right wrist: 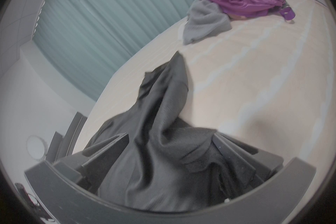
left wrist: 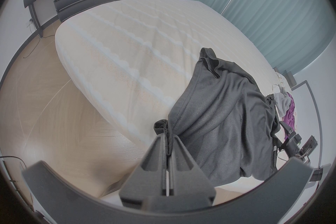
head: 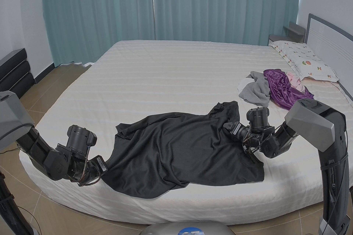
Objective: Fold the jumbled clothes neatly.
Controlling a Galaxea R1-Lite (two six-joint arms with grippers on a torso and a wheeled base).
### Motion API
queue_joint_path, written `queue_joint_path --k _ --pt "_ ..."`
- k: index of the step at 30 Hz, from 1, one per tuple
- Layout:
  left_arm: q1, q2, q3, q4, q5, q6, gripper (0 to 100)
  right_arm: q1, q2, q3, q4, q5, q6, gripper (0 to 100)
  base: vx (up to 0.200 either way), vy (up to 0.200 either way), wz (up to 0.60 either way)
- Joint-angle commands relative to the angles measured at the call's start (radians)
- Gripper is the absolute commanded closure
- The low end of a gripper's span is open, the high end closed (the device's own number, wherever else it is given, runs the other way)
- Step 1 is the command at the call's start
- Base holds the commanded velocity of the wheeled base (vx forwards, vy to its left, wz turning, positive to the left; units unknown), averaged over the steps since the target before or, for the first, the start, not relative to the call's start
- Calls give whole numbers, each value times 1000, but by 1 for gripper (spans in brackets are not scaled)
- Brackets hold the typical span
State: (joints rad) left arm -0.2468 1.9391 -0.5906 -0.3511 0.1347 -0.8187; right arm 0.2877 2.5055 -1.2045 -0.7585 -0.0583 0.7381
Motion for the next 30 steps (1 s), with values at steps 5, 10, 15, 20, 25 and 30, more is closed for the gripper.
queue_joint_path --k 5,10,15,20,25,30 --pt "0 1 -1 -2 0 -2 100 -150 36 -87 -12 -18 -2 0 0 0 0" --pt "0 0 -1 -2 2 -3 100 -188 -20 -55 -12 -12 6 0 0 0 0" --pt "1 -2 -1 -2 2 -3 100 -193 -102 69 -22 51 9 0 0 0 0" --pt "1 -2 -1 -2 2 -3 100 -177 -163 286 -124 206 -45 0 0 0 0" --pt "1 -2 -1 -2 2 -3 100 -150 -131 338 -157 235 -105 0 0 0 0" --pt "1 -3 -1 -2 2 -3 100 -125 -90 309 -154 236 -112 0 0 0 0"
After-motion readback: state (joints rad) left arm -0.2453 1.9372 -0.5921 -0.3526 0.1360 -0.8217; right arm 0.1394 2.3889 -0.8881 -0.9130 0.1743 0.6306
